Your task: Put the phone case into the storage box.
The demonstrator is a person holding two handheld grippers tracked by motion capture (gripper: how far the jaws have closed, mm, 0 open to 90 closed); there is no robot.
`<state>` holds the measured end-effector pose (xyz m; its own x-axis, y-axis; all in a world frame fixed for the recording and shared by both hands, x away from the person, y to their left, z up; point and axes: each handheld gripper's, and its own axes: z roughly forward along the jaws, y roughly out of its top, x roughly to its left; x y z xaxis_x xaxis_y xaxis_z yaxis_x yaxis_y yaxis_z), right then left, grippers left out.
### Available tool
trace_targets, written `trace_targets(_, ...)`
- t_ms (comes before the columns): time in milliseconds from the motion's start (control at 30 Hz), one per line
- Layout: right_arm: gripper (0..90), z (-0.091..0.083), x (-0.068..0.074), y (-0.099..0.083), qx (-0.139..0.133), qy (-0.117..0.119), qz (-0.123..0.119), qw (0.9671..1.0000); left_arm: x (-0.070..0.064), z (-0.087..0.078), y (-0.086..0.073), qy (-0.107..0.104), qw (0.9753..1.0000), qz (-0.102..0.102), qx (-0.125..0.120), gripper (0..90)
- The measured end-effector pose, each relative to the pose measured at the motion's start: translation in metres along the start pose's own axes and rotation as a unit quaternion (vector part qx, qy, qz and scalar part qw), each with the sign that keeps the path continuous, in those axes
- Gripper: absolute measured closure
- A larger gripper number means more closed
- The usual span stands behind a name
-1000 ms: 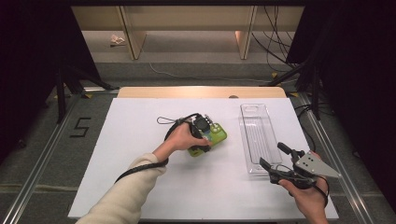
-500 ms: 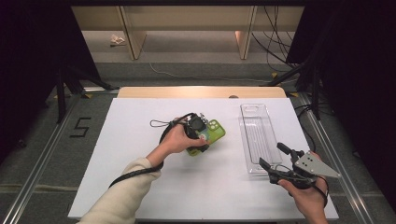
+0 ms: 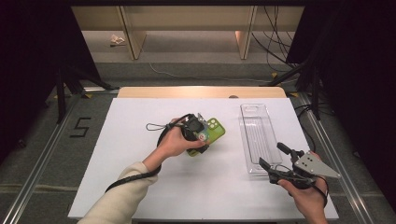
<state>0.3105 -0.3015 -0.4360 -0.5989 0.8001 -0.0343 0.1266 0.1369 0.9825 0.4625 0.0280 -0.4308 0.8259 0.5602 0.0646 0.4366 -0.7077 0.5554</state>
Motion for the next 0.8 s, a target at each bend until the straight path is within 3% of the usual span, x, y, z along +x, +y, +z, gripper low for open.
trace_targets(800,16.0,0.001,0.001,0.000,0.000,-0.001,0.000,1.0000,-0.001,-0.025,-0.026,0.016,0.9984,-0.023,-0.050,16.7)
